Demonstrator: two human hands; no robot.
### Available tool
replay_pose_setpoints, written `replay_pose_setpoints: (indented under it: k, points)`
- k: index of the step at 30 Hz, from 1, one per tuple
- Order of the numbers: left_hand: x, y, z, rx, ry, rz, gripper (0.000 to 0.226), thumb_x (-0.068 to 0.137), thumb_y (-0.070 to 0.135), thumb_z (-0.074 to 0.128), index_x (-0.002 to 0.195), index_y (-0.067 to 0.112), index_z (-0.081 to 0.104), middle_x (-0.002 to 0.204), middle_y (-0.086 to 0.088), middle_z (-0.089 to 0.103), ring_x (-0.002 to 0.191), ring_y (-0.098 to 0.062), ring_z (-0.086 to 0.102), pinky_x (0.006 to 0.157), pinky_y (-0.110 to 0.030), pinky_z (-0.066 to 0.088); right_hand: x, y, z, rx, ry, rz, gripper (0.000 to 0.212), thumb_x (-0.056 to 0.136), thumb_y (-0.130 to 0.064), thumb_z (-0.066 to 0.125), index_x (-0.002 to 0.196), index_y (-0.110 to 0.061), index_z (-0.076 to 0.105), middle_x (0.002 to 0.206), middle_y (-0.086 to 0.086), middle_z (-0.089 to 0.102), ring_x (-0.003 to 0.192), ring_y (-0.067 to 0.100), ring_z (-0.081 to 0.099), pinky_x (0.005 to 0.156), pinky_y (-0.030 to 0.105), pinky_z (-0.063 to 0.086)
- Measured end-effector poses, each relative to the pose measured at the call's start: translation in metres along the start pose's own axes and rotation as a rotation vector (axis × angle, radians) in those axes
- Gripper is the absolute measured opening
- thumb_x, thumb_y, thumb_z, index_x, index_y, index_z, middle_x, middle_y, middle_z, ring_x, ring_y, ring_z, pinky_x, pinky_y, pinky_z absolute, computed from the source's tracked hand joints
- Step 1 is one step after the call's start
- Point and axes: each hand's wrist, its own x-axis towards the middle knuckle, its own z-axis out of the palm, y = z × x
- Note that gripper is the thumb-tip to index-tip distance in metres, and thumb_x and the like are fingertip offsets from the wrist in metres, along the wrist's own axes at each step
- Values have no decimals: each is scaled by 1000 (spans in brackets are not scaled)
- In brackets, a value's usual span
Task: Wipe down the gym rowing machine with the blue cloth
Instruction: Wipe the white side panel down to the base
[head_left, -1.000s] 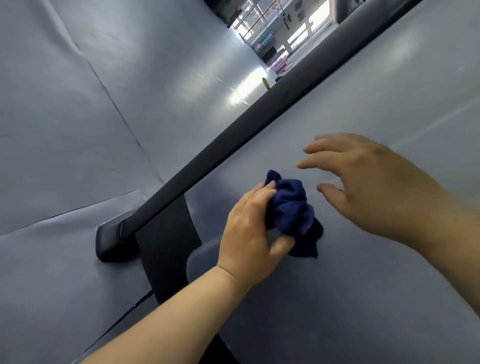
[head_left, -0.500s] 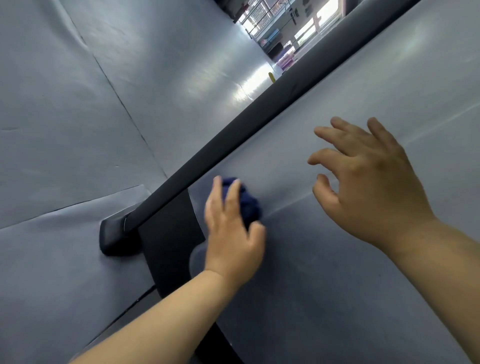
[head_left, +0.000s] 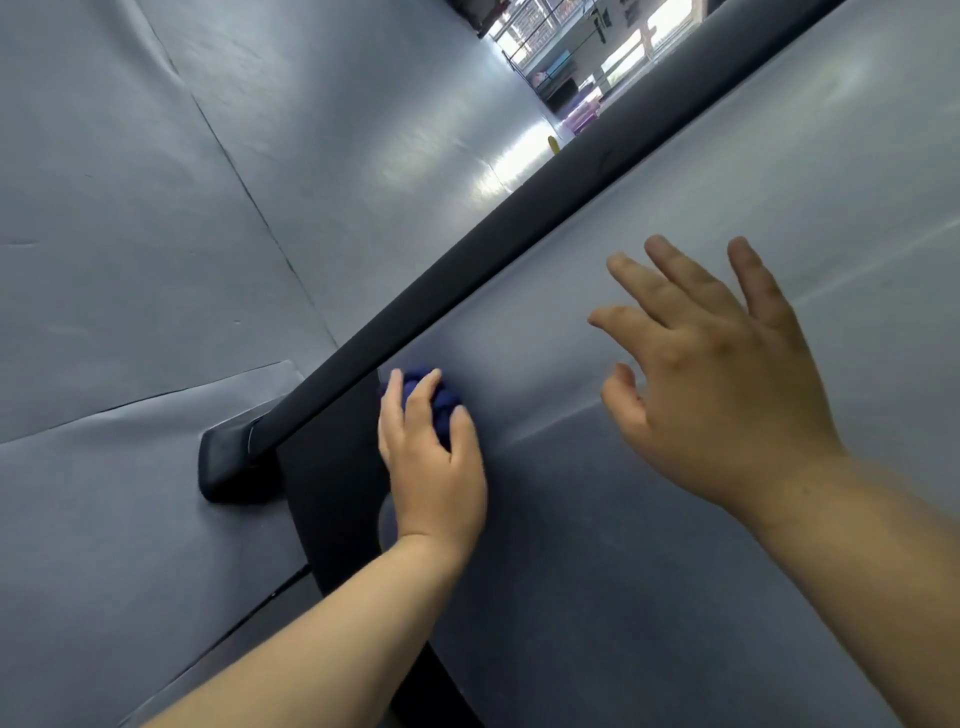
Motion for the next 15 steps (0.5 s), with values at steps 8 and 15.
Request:
replay_pose_setpoints:
  k: [8,15]
  points:
    - [36,-1,4,58,-136,502,42,89,32,50,127,18,61,153,-1,36,143,-20,33,117,-25,24,1,0,3,-8,28,4,34,81,-23,52,109,-14,68,144,12,53,141,30,40,118,52,8]
    - [39,-10,-9,-40,-38,-67,44,96,36,38,138,28,49,158,7,26,146,-9,20,118,-27,17,4,-13,17,-57,78,13,34,84,-21,48,111,-12,66,142,12,54,140,34,40,116,59,12]
